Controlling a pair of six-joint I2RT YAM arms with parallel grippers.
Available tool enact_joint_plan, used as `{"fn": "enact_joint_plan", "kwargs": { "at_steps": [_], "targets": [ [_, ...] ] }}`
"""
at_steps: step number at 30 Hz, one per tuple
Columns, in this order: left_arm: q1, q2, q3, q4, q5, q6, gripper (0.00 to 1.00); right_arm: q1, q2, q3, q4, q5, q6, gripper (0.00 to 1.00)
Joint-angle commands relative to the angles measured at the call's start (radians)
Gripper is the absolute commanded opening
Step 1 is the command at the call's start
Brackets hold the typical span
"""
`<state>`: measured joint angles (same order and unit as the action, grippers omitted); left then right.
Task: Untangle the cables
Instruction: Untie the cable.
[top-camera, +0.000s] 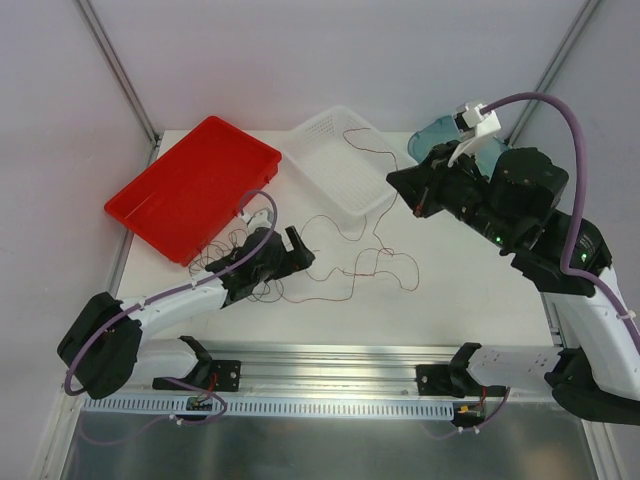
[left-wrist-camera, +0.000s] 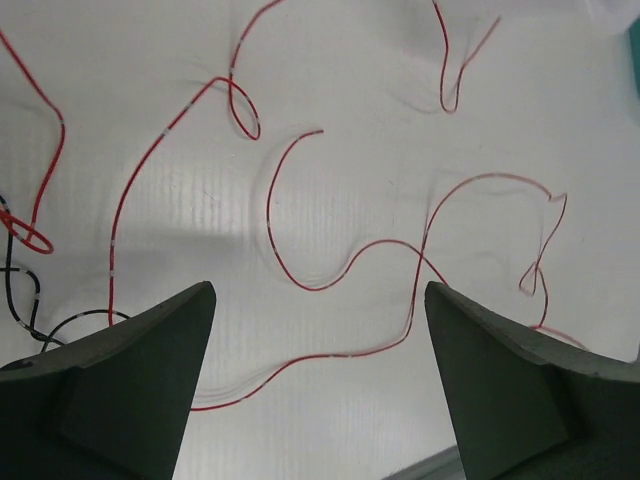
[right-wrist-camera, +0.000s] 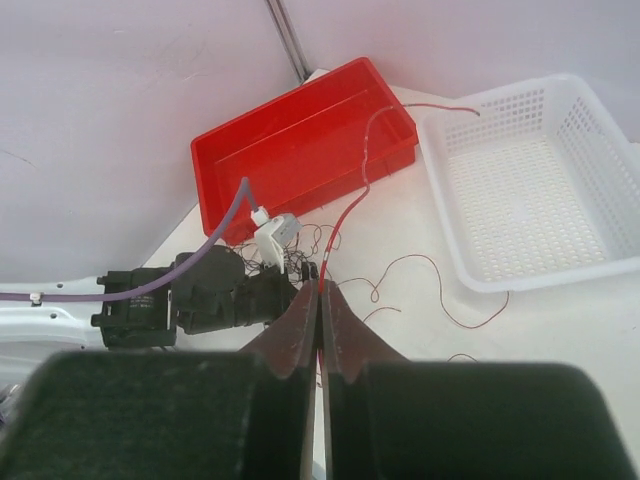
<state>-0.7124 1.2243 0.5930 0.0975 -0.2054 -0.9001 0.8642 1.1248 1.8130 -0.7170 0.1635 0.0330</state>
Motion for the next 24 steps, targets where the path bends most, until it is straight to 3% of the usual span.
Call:
{"fn": "enact_joint_plan", "kwargs": {
  "at_steps": [1,8,14,24],
  "targets": [
    [0.001,-0.003,0.054,0.011,0.183,0.154,0.87,-0.007,0.001,-0.004,0.014,-0.033,-0.015,0.01],
    [0.001,0.073,0.085,0.106,0.426,0.54,0.85,-0.007,-0.003,-0.017,0.007,-0.073,-0.019,0.01],
    [-0.007,0.171,0.064,0.263,0.572,0.748,0.78,-0.007,-0.014,-0.014,0.008,-0.14,-0.021,0.01],
    [-0.11,0.294,0.142,0.329,0.552,0.92,0.77,-0.008,-0.039,-0.034,0.022,-0.223,-0.007,0.01]
  ]
}}
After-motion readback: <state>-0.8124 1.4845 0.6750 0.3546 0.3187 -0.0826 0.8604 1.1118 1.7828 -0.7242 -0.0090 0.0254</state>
